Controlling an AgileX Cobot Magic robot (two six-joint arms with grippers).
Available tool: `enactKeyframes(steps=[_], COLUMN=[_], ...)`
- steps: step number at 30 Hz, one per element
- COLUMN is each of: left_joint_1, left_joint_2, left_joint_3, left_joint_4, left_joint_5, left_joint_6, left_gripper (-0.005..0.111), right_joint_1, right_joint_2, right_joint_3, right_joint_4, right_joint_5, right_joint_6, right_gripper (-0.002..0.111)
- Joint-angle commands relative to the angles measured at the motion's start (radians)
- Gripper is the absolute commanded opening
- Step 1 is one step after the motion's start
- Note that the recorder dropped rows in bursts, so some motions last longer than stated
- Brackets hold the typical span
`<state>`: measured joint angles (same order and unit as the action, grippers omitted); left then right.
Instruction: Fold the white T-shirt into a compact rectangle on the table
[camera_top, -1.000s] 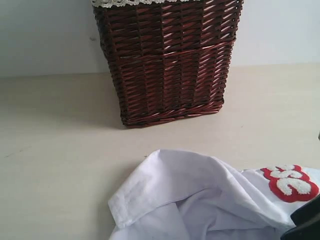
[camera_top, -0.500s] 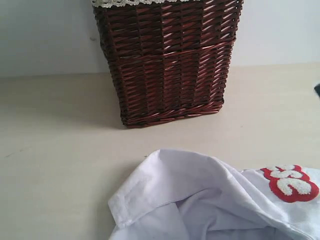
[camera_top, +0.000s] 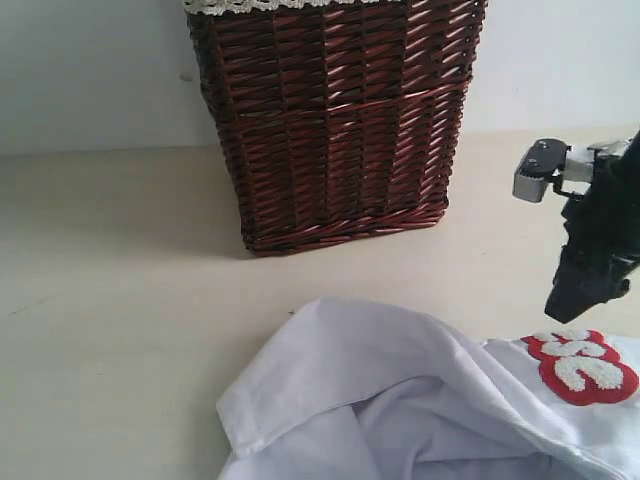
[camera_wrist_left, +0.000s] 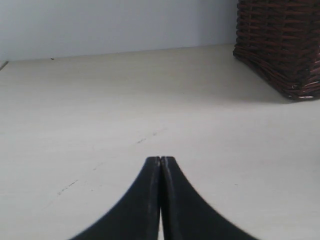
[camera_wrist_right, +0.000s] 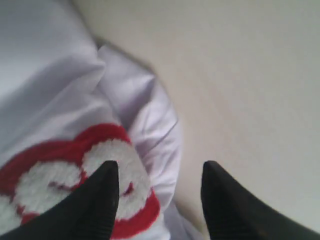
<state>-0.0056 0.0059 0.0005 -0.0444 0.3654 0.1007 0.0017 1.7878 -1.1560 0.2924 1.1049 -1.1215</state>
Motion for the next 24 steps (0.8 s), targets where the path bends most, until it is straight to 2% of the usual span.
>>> enactKeyframes(steps=[1, 3, 6, 12, 14, 19, 24], left_joint_1=[-0.006, -0.006, -0.006, -0.006, -0.006, -0.006, -0.006], left_joint_2=[-0.006, -0.006, -0.006, -0.006, -0.006, -0.006, -0.006], left_joint_3=[-0.001, -0.001, -0.001, -0.001, -0.001, -0.001, -0.001], left_joint_4=[0.000, 0.000, 0.000, 0.000, 0.000, 0.000, 0.000], left_joint_5=[-0.007, -0.007, -0.007, -0.007, -0.007, -0.007, -0.007], left_joint_6=[0.000, 0.000, 0.000, 0.000, 0.000, 0.000, 0.000], left_gripper=[0.000, 0.000, 0.000, 0.000, 0.000, 0.000, 0.000], right_joint_1=[-0.104, -0.159, -0.188, -0.190, -0.190, -0.188, -0.188], right_joint_2=[0.030, 0.064, 0.123, 0.227, 0.235, 0.231, 0.202], right_joint_3=[-0.051, -0.047, -0.047, -0.047, -0.047, -0.047, -0.047], right_joint_4=[-0.012, -0.011, -0.004, -0.006, -0.006, -0.004, 0.024], right_joint_5=[0.116, 0.116, 0.116, 0.116, 0.116, 0.116, 0.116], right_joint_6=[-0.111, -0.132, -0.132, -0.130, -0.132, -0.184, -0.225], right_gripper=[0.049, 0.049, 0.049, 0.047, 0.039, 0.000, 0.000])
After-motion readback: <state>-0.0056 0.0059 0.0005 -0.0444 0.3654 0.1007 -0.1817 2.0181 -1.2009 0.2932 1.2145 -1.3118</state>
